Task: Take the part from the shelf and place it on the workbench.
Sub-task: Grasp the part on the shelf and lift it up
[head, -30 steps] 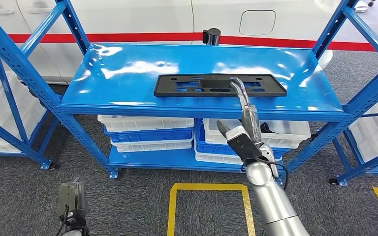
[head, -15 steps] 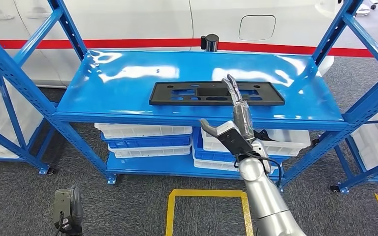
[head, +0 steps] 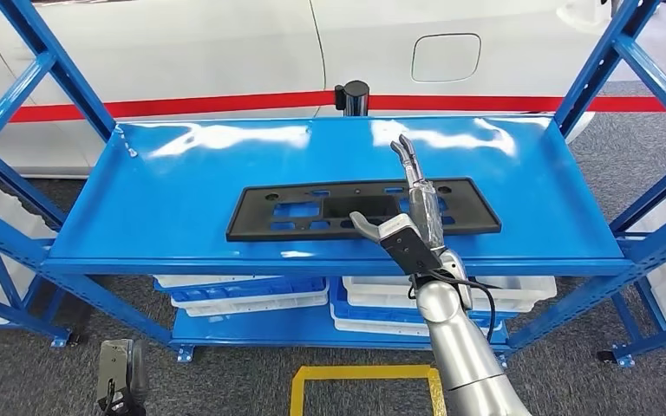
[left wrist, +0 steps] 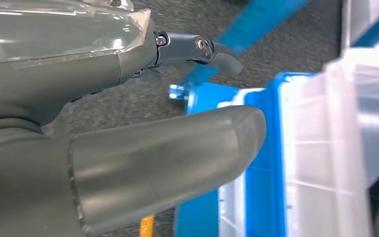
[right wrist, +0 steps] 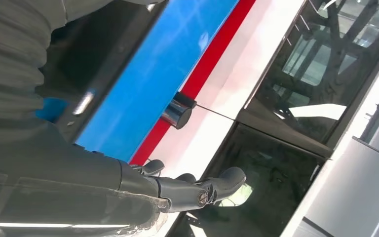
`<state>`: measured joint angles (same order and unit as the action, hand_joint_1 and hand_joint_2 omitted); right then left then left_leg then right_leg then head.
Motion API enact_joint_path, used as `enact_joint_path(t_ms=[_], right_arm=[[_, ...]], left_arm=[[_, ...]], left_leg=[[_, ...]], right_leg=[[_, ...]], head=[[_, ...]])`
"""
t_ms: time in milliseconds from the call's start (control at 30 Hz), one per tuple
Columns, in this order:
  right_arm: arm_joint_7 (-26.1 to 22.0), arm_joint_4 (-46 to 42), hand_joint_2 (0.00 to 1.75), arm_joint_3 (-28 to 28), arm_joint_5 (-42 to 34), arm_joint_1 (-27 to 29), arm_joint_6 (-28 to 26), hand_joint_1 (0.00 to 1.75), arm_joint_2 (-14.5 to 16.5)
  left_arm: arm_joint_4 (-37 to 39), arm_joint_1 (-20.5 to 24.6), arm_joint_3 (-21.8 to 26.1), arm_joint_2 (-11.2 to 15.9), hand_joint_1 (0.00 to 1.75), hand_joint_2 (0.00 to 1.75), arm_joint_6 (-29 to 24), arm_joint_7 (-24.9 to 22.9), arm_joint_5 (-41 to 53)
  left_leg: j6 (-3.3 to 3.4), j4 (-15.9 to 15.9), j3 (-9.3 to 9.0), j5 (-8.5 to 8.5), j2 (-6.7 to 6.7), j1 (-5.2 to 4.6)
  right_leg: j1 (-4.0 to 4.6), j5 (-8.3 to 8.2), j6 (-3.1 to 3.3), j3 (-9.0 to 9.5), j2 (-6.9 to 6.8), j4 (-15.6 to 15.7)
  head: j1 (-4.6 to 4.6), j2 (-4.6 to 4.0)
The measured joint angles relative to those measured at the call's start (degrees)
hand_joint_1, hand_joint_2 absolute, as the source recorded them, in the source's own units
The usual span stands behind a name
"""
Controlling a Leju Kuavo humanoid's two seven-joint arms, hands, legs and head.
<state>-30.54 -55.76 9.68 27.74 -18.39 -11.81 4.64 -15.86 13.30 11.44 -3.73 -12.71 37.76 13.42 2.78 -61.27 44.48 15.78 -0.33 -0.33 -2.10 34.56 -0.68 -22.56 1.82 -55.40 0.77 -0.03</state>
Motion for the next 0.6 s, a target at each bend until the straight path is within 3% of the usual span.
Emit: enact_joint_path(t_ms=[33,67,133,200,233,300,333,367,400,467,500,533,600], right_arm=[[0.07,0.09,1.75,-0.02,0.02,0.43,0.00,0.00,0.08],[0.15,0.16,1.75,-0.03,0.04,0.87,0.00,0.00,0.15],[0.34,-0.06,1.75,-0.07,0.07,1.36,0.01,0.00,0.26],[0.39,-0.86,1.75,-0.19,0.28,1.37,-0.19,0.00,0.08],[0.44,-1.24,1.75,-0.26,0.53,1.52,-0.44,0.00,-0.12],[0.78,-1.70,1.75,-0.50,1.20,3.22,-1.08,0.00,-0.62],[1.11,-2.04,1.75,-0.70,1.56,4.69,-1.31,0.00,-0.90],[1.53,-2.54,1.75,-0.92,1.88,6.15,-1.46,0.00,-1.12],[1.89,-3.24,1.75,-1.11,2.20,7.28,-1.55,0.00,-1.27],[2.67,-4.85,1.75,-1.36,2.71,8.85,-1.71,0.00,-1.42],[3.03,-5.84,1.75,-1.41,2.92,9.74,-1.77,0.00,-1.38],[3.39,-6.98,1.75,-1.45,3.07,10.54,-1.79,0.00,-1.28],[3.85,-9.69,1.75,-1.55,3.31,11.65,-1.79,0.00,-1.05]], left_arm=[[0.15,-0.20,0.01,0.27,0.00,0.00,0.07,-0.06,0.10],[0.29,-0.39,0.03,0.46,0.00,0.00,0.15,-0.13,0.22],[0.40,-0.37,0.12,0.74,0.00,0.00,0.04,-0.25,0.57],[0.36,0.26,0.20,0.58,0.00,0.00,-0.23,-0.52,1.20],[0.37,0.54,0.22,0.39,0.00,0.00,-0.26,-0.84,1.60],[0.52,0.63,0.21,-0.07,0.00,0.00,0.02,-1.59,2.38],[0.65,0.43,0.21,-0.32,0.00,0.00,0.21,-1.91,2.75],[0.78,0.21,0.20,-0.53,0.00,0.00,0.47,-2.12,3.10],[0.89,0.05,0.20,-0.71,0.00,0.00,0.75,-2.28,3.39],[1.06,-0.17,0.19,-0.81,0.00,0.00,1.48,-2.44,3.92],[1.14,-0.30,0.17,-0.69,0.00,0.00,1.79,-2.50,4.20],[1.22,-0.45,0.16,-0.54,0.00,0.00,2.04,-2.55,4.50],[1.35,-0.72,0.08,-0.45,0.00,0.00,2.29,-2.58,5.22]], left_leg=[[0.84,2.36,-0.79,-1.85,-0.28,-0.59],[1.47,2.97,-1.33,-2.15,-0.58,-0.99],[2.02,3.36,-2.45,-1.64,-1.04,-1.33],[2.07,6.85,-5.70,0.22,-1.15,-1.08],[2.03,9.05,-7.75,1.28,-1.04,-0.83],[1.76,11.93,-11.09,3.12,-1.04,-0.75],[1.56,12.56,-12.37,3.66,-1.23,-0.72],[1.26,13.01,-13.59,4.34,-1.40,-0.67],[0.83,13.17,-14.62,5.09,-1.56,-0.60],[-0.21,12.46,-15.86,6.77,-1.65,-0.55],[-0.71,11.48,-15.96,7.80,-1.70,-0.57],[-1.06,10.41,-15.79,8.69,-1.78,-0.60],[-1.49,8.76,-15.24,10.17,-1.97,-0.44]], right_leg=[[-0.22,0.28,-0.41,1.20,0.14,1.17],[-0.48,0.36,-0.84,2.12,0.26,2.41],[-0.73,0.55,-1.53,4.27,0.27,5.32],[0.04,1.72,-0.97,4.97,-0.39,5.31],[0.62,2.80,-0.18,3.62,-0.74,2.54],[1.27,4.50,1.23,-2.69,-1.00,-7.09],[1.47,4.35,1.30,-6.00,-0.99,-10.78],[1.49,2.91,0.74,-8.64,-0.98,-12.22],[1.30,0.09,-0.46,-10.32,-0.99,-10.96],[0.05,-7.07,-3.72,-11.58,-1.29,-4.21],[-0.61,-9.55,-4.84,-11.58,-1.29,-1.60],[-1.01,-10.68,-5.23,-11.51,-1.28,-0.46],[-0.89,-10.32,-4.42,-11.50,-0.96,-1.15]], head=[[0.04,-0.01],[-0.01,-0.01],[-0.15,0.00],[-0.13,0.00],[-0.03,0.01],[0.22,0.01],[0.31,0.01],[0.36,0.01],[0.40,0.01],[0.38,0.01],[0.38,0.01],[0.30,0.01],[0.12,0.01]])
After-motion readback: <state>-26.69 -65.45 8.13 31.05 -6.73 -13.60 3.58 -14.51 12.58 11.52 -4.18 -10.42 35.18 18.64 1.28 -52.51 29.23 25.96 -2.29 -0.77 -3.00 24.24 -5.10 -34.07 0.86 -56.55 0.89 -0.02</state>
